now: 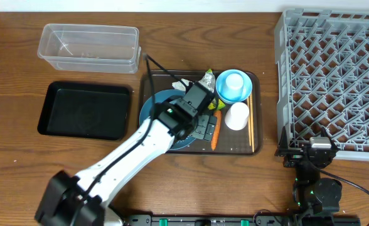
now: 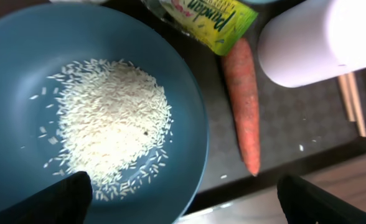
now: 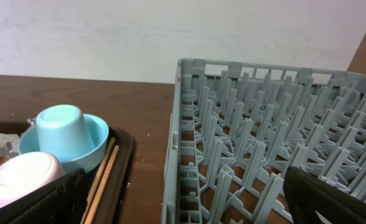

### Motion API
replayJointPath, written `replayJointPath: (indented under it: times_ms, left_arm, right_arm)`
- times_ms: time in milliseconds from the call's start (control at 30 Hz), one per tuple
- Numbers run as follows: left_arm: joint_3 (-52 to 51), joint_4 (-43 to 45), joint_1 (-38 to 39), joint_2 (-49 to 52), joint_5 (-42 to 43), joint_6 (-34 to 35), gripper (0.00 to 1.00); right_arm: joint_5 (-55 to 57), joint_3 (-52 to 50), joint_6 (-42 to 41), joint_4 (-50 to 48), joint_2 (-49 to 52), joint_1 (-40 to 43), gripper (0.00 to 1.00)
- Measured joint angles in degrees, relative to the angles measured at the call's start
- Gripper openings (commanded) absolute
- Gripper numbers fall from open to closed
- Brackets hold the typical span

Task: Sort waste into correct bins and load items into the dishwasher rack
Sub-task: 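Reach the left gripper over the blue bowl of rice, then grasp the blue bowl rim with the left gripper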

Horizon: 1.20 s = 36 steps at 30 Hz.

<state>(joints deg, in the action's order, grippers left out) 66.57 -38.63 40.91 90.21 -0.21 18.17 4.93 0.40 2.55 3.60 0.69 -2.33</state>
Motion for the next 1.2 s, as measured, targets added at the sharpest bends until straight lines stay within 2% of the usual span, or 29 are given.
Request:
replayJointPath:
  times_ms: [267, 533, 700, 833, 967, 1067, 1200]
  left_arm:
    - [0.02, 1.88, 0.83, 6.88, -0.72, 0.02, 0.94]
    - [0.02, 2.05, 4.59, 11.67, -7.91, 0.07, 0.93]
    - [0.02, 2.1, 4.79, 13.16, -9.7, 1.03, 0.86]
    - [0.02, 2.1, 4.81, 13.86, -10.49, 1.66, 0.73]
    - [0.02, 2.93, 4.81, 13.94, -10.71, 1.53, 0.72]
    - [0.02, 3.34, 4.81, 14.19, -10.71, 1.55, 0.67]
    - [0.02, 3.34, 4.81, 15.54, -10.71, 1.73, 0.66]
  right_arm:
    - [0.0, 0.0, 0.0, 0.0, 0.0, 0.0, 0.99]
    - [0.0, 0.0, 0.0, -0.02, 0.0, 0.0, 0.99]
    - [0.0, 0.0, 0.0, 0.0, 0.0, 0.0, 0.99]
    - [0.0, 0.0, 0.0, 0.0, 0.0, 0.0, 0.99]
    - [0.0, 0.0, 0.0, 0.0, 0.0, 0.0, 0.99]
    - [0.0, 0.0, 0.0, -0.02, 0.0, 0.0, 0.99]
    - [0.0, 0.0, 0.0, 0.0, 0.0, 0.0, 0.99]
